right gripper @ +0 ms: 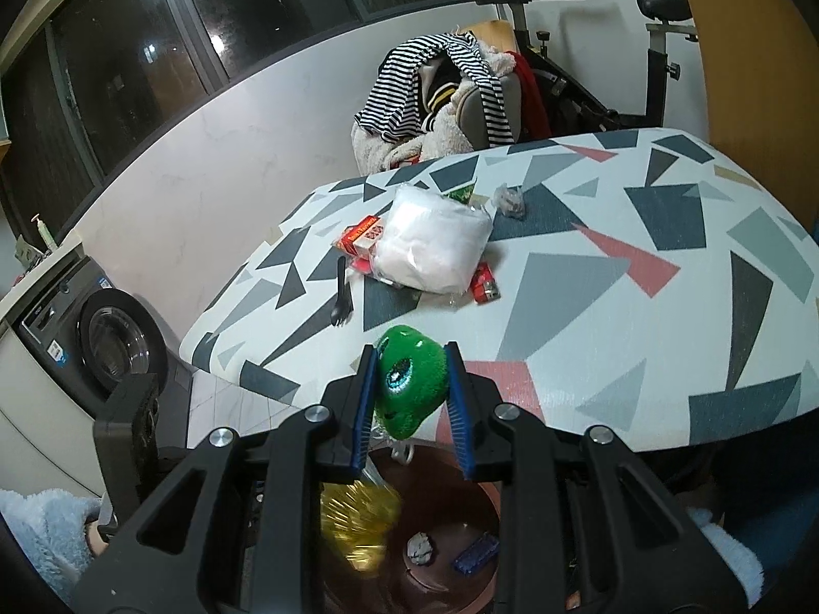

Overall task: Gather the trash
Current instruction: 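Drop the gold foil into the bin with the left tool while the right tool drops the green toy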

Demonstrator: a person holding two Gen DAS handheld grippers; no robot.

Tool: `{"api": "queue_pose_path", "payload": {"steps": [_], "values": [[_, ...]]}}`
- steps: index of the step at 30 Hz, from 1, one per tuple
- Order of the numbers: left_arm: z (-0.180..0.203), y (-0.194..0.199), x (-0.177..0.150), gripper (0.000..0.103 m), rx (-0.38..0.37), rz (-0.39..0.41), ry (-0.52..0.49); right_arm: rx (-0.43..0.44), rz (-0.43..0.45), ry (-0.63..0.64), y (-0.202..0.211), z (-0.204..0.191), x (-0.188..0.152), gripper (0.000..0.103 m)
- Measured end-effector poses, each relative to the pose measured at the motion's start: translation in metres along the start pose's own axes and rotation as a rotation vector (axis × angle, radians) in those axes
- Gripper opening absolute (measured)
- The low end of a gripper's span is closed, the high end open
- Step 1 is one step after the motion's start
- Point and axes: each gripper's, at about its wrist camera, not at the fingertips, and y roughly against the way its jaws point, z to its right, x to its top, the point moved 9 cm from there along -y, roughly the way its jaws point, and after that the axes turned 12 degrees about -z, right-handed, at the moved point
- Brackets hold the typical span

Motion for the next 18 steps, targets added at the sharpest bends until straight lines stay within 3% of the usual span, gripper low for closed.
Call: {"api": "queue_pose_path", "payload": {"steps": [1,3,5,11,14,18], "values": [[0.001,0.004,0.002,0.043,-0.001,0.012,-0.001,-0.001,-0.003,0.001,-0.001,0.000,-0.002,0.029],[0.001,0.013,0.006,0.046,0.000,0.034,0.003,-0.001,-0.008,0.005,-0.004,-0.001,-0.004,0.029],[-0.003,0.024,0.010,0.061,0.017,0.055,0.019,-0.001,-0.015,0.011,-0.007,-0.003,-0.007,0.029],[-0.021,0.066,0.019,0.089,0.097,0.153,0.070,0.001,-0.057,0.028,-0.024,-0.011,-0.024,0.029],[-0.030,0.083,0.020,0.096,0.132,0.192,0.095,-0.009,-0.088,0.053,-0.039,-0.018,-0.037,0.029],[-0.048,0.100,0.019,0.097,0.177,0.214,0.159,-0.022,-0.144,0.081,-0.061,-0.024,-0.058,0.029]]}}
